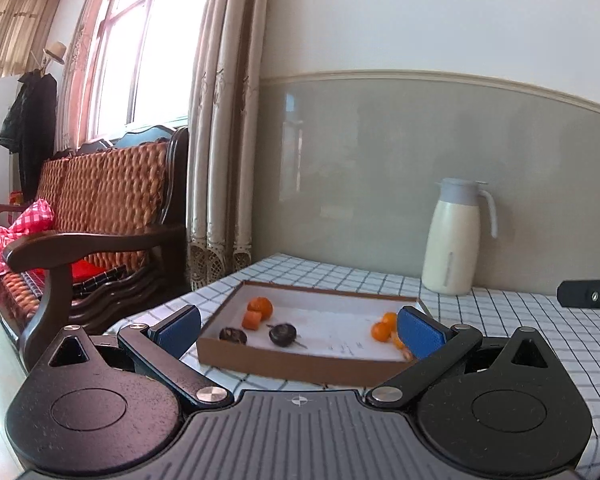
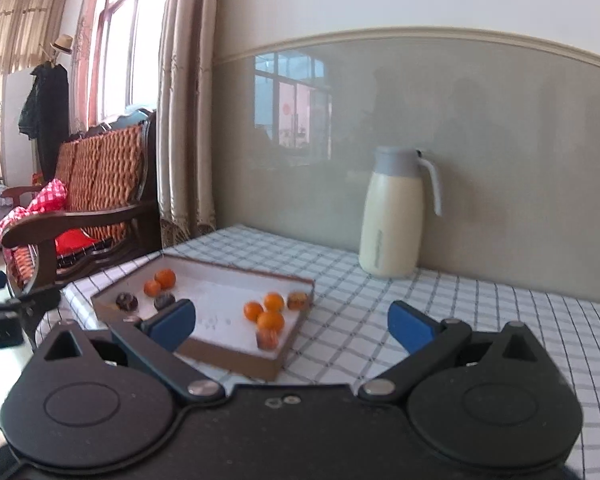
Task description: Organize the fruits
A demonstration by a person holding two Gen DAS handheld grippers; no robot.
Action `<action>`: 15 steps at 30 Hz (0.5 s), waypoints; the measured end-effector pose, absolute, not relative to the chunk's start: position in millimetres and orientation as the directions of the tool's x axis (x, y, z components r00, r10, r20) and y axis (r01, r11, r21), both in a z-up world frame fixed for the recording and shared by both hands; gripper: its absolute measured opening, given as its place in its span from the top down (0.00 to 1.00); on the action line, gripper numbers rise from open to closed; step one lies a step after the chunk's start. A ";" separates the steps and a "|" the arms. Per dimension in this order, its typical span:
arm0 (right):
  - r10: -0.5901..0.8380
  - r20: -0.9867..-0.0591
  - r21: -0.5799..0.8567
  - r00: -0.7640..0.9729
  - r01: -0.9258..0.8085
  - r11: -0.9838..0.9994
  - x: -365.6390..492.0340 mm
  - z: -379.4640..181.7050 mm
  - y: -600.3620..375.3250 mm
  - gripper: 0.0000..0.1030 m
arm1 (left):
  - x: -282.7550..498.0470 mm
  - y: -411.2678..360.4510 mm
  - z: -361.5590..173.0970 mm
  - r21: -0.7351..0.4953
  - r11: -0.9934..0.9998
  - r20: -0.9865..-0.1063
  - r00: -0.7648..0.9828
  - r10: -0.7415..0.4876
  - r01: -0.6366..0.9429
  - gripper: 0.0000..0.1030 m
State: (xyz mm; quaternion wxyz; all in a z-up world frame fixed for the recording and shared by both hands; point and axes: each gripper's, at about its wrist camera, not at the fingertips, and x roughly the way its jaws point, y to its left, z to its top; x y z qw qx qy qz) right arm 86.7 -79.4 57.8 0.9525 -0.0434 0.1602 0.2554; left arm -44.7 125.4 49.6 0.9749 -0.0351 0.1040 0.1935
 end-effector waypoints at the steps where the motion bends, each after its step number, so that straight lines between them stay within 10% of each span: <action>1: 0.466 -0.330 -0.001 0.820 -0.495 0.869 83.8 54.9 -82.3 0.06 | -49.0 123.4 47.4 -0.029 0.925 -0.221 0.905 0.363 -0.378 0.00; 15: 0.408 -0.329 -0.012 0.852 -0.435 0.900 60.1 24.5 -112.4 0.06 | -65.7 102.9 21.3 -0.013 0.946 -0.230 0.922 0.311 -0.323 0.00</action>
